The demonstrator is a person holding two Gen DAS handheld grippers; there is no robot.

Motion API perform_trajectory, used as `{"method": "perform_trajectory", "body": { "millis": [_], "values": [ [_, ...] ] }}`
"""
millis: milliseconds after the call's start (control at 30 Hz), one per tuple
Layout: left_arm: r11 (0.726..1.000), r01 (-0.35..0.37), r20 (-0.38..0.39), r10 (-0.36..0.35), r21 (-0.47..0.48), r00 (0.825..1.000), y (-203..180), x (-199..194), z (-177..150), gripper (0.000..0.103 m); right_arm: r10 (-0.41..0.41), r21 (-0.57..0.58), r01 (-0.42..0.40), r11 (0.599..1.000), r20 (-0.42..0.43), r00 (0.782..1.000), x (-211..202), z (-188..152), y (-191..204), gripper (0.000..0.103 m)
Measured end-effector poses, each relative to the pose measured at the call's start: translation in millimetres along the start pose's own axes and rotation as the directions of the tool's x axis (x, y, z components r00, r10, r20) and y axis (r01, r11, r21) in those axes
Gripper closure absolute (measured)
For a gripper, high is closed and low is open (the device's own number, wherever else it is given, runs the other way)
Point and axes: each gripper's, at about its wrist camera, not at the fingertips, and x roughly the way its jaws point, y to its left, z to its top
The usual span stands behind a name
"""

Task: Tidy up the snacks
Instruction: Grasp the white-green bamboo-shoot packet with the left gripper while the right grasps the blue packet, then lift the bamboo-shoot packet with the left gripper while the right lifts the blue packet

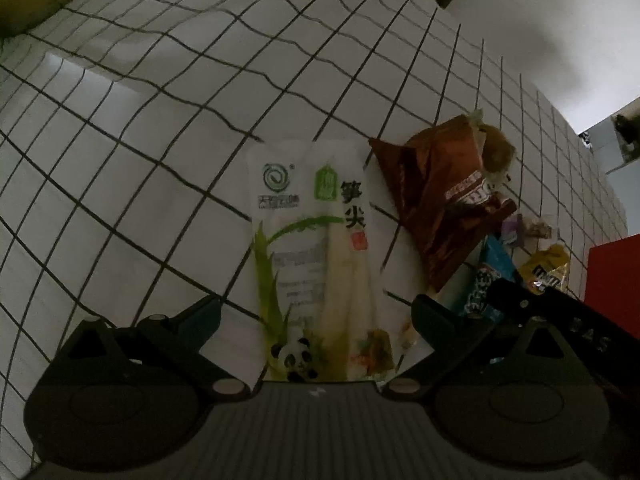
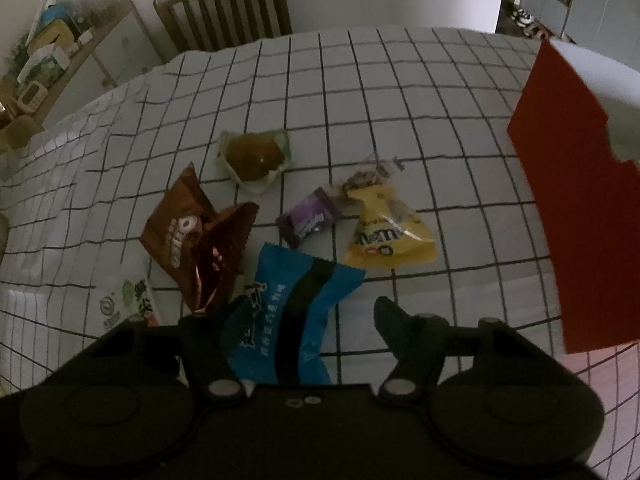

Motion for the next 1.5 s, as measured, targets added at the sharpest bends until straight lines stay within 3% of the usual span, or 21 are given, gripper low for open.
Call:
{"method": "perform_trajectory", "body": {
  "millis": [167,500,567,667,800,933,1100,1233,1500],
  "values": [
    [1.000,-0.031,0.023,0.031,0.000,0.999,-0.9,-0.3,-4.7,0.003,0.026,0.017,-0.026,1.000,-0.019,0.999,7.7,0.2,-0.3,0.043],
    [0.986,-0.144,0.080,0.137,0.087,0.987,-14.7,-0.3,-22.7,0.007,0.047,0.004,-0.047,0.999,-0.044,0.998,19.0,-1.0,8.6,0.046],
    [0.981,-0.166,0.091,0.156,0.105,0.983,-18.6,-0.7,-25.7,0.015,0.041,-0.003,-0.042,0.999,-0.038,0.998,19.4,-1.9,10.7,0.047],
    [0.970,-0.203,0.112,0.188,0.136,0.976,-24.0,-2.8,-30.7,0.029,0.034,-0.008,-0.035,0.999,-0.032,0.999,18.2,-2.7,10.5,0.056],
    [0.959,-0.235,0.129,0.216,0.157,0.968,-30.3,-3.9,-35.0,0.032,0.035,-0.006,-0.035,0.999,-0.026,0.999,14.7,-5.3,6.8,0.060],
    [0.957,-0.214,0.133,0.191,0.194,0.973,-31.2,-6.4,-35.4,0.044,0.031,-0.010,-0.031,0.999,-0.026,0.999,7.6,-11.9,-0.3,0.062],
    [0.972,-0.133,0.124,0.111,0.192,0.986,-18.6,-11.5,-34.0,0.048,0.038,0.002,-0.038,0.999,-0.032,0.999,-3.7,-21.1,-14.7,0.064],
    [0.982,-0.085,0.108,0.067,0.170,0.992,-7.1,-17.3,-29.2,0.065,0.052,0.007,-0.052,0.999,-0.026,0.998,-16.1,-31.3,-25.8,0.064],
    [0.995,-0.019,0.067,0.012,0.103,0.998,15.6,-19.0,-21.9,0.066,0.078,0.028,-0.077,0.997,-0.017,0.997,-41.2,-54.8,-43.7,0.065]
  ]
}}
